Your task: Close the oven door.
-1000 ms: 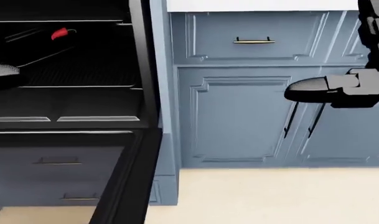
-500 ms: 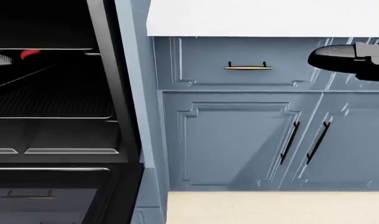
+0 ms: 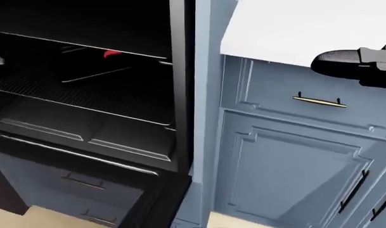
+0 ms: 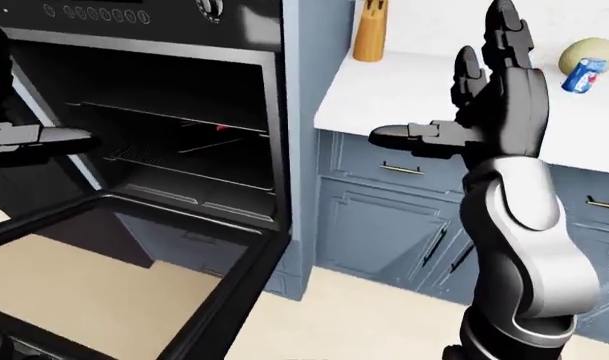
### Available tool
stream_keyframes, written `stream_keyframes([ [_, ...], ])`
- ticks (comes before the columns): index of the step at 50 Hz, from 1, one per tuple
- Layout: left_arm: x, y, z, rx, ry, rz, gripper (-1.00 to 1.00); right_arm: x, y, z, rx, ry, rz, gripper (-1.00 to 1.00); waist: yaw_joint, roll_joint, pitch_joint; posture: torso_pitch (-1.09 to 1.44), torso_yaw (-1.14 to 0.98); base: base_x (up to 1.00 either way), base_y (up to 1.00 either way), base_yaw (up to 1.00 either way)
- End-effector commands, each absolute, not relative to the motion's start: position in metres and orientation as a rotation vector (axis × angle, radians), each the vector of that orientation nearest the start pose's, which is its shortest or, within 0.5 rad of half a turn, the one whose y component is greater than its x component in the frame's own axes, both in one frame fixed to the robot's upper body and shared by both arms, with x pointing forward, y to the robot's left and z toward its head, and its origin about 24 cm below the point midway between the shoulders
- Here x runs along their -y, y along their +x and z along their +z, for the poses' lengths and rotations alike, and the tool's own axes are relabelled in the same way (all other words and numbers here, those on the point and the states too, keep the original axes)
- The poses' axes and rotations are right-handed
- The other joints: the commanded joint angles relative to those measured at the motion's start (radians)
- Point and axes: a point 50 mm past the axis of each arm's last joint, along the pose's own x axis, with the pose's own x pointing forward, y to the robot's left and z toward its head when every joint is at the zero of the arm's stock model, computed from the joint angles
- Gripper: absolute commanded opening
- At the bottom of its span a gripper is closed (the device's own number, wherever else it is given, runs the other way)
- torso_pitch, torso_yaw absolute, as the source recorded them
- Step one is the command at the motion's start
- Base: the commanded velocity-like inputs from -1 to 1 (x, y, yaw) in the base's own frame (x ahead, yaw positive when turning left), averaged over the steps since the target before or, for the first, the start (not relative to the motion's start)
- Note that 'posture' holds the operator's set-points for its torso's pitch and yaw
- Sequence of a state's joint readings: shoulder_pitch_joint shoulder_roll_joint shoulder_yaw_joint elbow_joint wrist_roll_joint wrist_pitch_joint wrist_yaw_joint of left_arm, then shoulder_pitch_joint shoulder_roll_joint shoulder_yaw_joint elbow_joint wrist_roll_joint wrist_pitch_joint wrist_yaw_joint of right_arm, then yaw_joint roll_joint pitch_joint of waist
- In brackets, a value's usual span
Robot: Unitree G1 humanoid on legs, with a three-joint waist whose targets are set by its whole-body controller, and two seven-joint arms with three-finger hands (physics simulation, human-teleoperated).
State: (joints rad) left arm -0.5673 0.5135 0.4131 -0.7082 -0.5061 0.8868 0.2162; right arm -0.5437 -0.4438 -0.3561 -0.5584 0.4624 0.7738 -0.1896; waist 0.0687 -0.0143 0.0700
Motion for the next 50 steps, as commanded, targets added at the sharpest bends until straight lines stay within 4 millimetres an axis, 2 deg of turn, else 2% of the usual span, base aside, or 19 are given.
stream_keyframes([
  [1,-0.218,0.233,0.307,0.561,0.076,0.130,1.00,0.227,0.257,0.285,0.487,-0.002,-0.163,1.00,-0.005,0.004,-0.022,0.00,0.00,0.00,0.00,1.00],
  [4,-0.218,0.233,0.306,0.560,0.076,0.129,1.00,0.225,0.256,0.286,0.491,-0.005,-0.153,1.00,-0.012,-0.054,-0.005,0.00,0.00,0.00,0.00,1.00],
  [5,-0.218,0.233,0.306,0.560,0.076,0.129,1.00,0.225,0.256,0.285,0.488,-0.009,-0.151,1.00,-0.019,-0.092,-0.020,0.00,0.00,0.00,0.00,1.00],
  [14,-0.218,0.232,0.309,0.565,0.076,0.129,1.00,0.222,0.254,0.289,0.502,-0.025,-0.136,1.00,-0.047,-0.010,-0.016,0.00,0.00,0.00,0.00,1.00],
  [19,-0.218,0.232,0.308,0.564,0.076,0.129,1.00,0.221,0.254,0.288,0.500,-0.021,-0.126,1.00,-0.054,0.072,-0.027,0.00,0.00,0.00,0.00,1.00],
  [20,-0.218,0.232,0.308,0.564,0.076,0.129,1.00,0.221,0.254,0.288,0.500,-0.021,-0.123,1.00,-0.051,0.110,-0.043,0.00,0.00,0.00,0.00,1.00],
  [21,-0.218,0.232,0.308,0.564,0.077,0.129,1.00,0.220,0.254,0.288,0.500,-0.021,-0.122,1.00,-0.051,0.117,-0.062,0.00,0.00,0.00,0.00,1.00],
  [22,-0.218,0.232,0.309,0.564,0.078,0.129,1.00,0.220,0.253,0.289,0.503,-0.020,-0.120,1.00,-0.041,0.095,-0.047,0.00,0.00,0.00,0.00,1.00],
  [25,-0.218,0.232,0.309,0.565,0.076,0.129,1.00,0.219,0.253,0.290,0.507,-0.024,-0.114,1.00,-0.026,0.051,-0.056,0.00,0.00,0.00,0.00,1.00],
  [31,-0.217,0.232,0.308,0.563,0.077,0.128,1.00,0.217,0.251,0.290,0.511,-0.026,-0.103,1.00,-0.037,-0.029,-0.016,0.00,0.00,0.00,0.00,1.00],
  [33,-0.217,0.232,0.308,0.564,0.077,0.128,1.00,0.217,0.250,0.290,0.509,-0.025,-0.099,1.00,-0.043,-0.084,-0.030,0.00,0.00,0.00,0.00,1.00],
  [34,-0.217,0.232,0.308,0.564,0.076,0.128,1.00,0.217,0.250,0.290,0.510,-0.023,-0.099,1.00,-0.043,-0.090,-0.046,0.00,0.00,0.00,0.00,1.00],
  [35,-0.217,0.232,0.308,0.564,0.077,0.128,1.00,0.217,0.250,0.290,0.510,-0.024,-0.098,1.00,-0.049,-0.071,-0.018,0.00,0.00,0.00,0.00,1.00],
  [39,-0.217,0.232,0.309,0.565,0.077,0.127,1.00,0.216,0.250,0.290,0.511,-0.026,-0.096,1.00,-0.040,-0.046,-0.033,0.00,0.00,0.00,0.00,1.00],
  [44,-0.217,0.232,0.308,0.564,0.077,0.127,1.00,0.217,0.251,0.290,0.521,-0.032,-0.120,1.00,-0.051,0.023,-0.027,0.00,0.00,0.00,0.00,1.00],
  [45,-0.217,0.232,0.309,0.564,0.077,0.127,1.00,0.216,0.251,0.289,0.517,-0.067,-0.130,1.00,-0.082,0.046,-0.030,0.00,0.00,0.00,0.55,0.00],
  [46,-0.217,0.232,0.309,0.565,0.077,0.127,1.00,0.216,0.252,0.287,0.506,-0.052,-0.128,1.00,-0.057,0.011,-0.019,0.00,0.00,0.00,0.00,0.00],
  [48,-0.217,0.232,0.309,0.565,0.077,0.127,1.00,0.217,0.253,0.287,0.490,-0.032,-0.122,1.00,-0.090,0.094,-0.050,0.00,0.00,0.00,0.00,0.00],
  [50,-0.217,0.231,0.309,0.565,0.077,0.127,1.00,0.217,0.253,0.287,0.485,-0.028,-0.122,1.00,-0.086,0.062,-0.019,0.00,0.00,0.00,0.00,0.00],
])
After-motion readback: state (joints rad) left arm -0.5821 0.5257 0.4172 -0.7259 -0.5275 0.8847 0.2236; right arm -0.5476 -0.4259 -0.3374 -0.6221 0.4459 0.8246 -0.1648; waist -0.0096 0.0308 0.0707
